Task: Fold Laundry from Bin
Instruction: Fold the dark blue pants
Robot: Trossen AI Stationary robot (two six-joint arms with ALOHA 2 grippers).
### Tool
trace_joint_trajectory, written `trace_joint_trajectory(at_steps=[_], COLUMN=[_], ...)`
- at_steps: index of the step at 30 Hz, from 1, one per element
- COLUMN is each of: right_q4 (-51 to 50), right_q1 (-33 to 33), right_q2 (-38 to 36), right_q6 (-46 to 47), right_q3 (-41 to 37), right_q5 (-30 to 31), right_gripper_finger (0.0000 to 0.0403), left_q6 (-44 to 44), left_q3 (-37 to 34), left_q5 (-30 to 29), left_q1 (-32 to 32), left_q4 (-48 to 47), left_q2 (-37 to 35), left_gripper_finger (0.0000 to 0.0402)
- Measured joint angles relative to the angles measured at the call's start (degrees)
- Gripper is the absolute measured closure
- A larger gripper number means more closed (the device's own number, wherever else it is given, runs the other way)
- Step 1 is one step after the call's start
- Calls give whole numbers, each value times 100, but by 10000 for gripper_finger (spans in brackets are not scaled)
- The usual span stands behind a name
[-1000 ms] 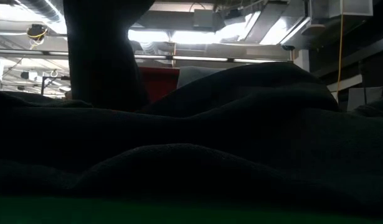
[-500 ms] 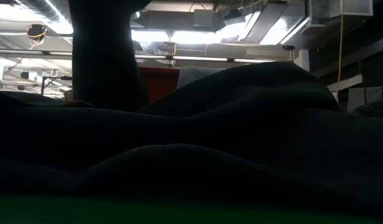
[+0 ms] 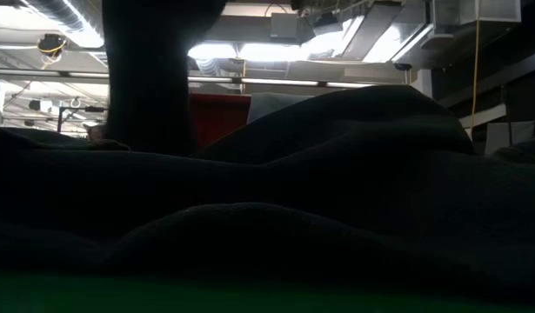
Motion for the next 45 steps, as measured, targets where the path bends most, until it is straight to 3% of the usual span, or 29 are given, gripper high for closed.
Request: trace_joint_trajectory(at_steps=[10,13,20,24,32,41,45], right_q4=[39,33,42,82,831,826,837], right_q1=[7,7,7,7,-154,-140,-140], right_q2=[0,0,0,0,0,-13,-15], right_q6=[-4,-109,-308,-308,-308,-306,-103], right_q3=[-2,-2,0,0,4,4,4], right_q5=[177,344,568,569,68,-282,-661], right_gripper_finger=[398,398,398,398,398,398,398], left_q6=[-1548,-1701,-1741,-1741,-1932,-3179,-3645], left_q3=[0,0,0,4,2,-2,-2], left_q5=[26,399,1808,1981,728,-1882,-2451], left_q1=[293,335,150,-80,-406,-161,148], left_q4=[-2233,-2103,-618,-543,-559,-585,-694], left_q2=[13,13,17,252,1661,3251,3763], left_gripper_finger=[253,253,253,253,253,253,253])
